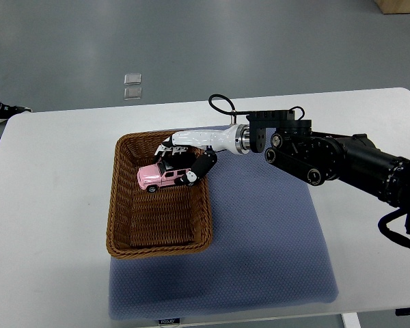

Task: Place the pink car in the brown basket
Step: 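Open the right hand to release the car and withdraw upward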

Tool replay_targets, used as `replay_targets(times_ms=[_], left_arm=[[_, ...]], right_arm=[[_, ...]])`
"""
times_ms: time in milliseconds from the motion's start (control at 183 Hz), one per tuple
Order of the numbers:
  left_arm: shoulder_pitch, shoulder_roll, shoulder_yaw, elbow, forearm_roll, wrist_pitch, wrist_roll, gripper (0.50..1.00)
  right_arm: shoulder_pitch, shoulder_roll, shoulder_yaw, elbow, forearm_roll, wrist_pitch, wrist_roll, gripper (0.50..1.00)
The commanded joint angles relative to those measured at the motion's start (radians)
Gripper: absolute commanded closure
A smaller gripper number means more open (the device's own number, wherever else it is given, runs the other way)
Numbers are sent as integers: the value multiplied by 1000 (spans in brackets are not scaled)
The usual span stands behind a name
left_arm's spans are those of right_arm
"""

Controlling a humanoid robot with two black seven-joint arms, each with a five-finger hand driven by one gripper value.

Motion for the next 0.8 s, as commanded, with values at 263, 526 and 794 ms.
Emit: replay_targets(times_ms=[263, 526, 794], left_arm=[[0, 0, 0, 0, 0, 0, 0, 500], [0, 0, 0, 0, 0, 0, 0, 500], [0, 0, -1, 0, 0, 0, 0, 500]], right_arm=[[15, 0, 16, 0, 282, 85, -10, 587], [25, -41, 47, -3, 681, 116, -156, 587], [-41, -158, 117, -3, 1078, 136, -252, 587]])
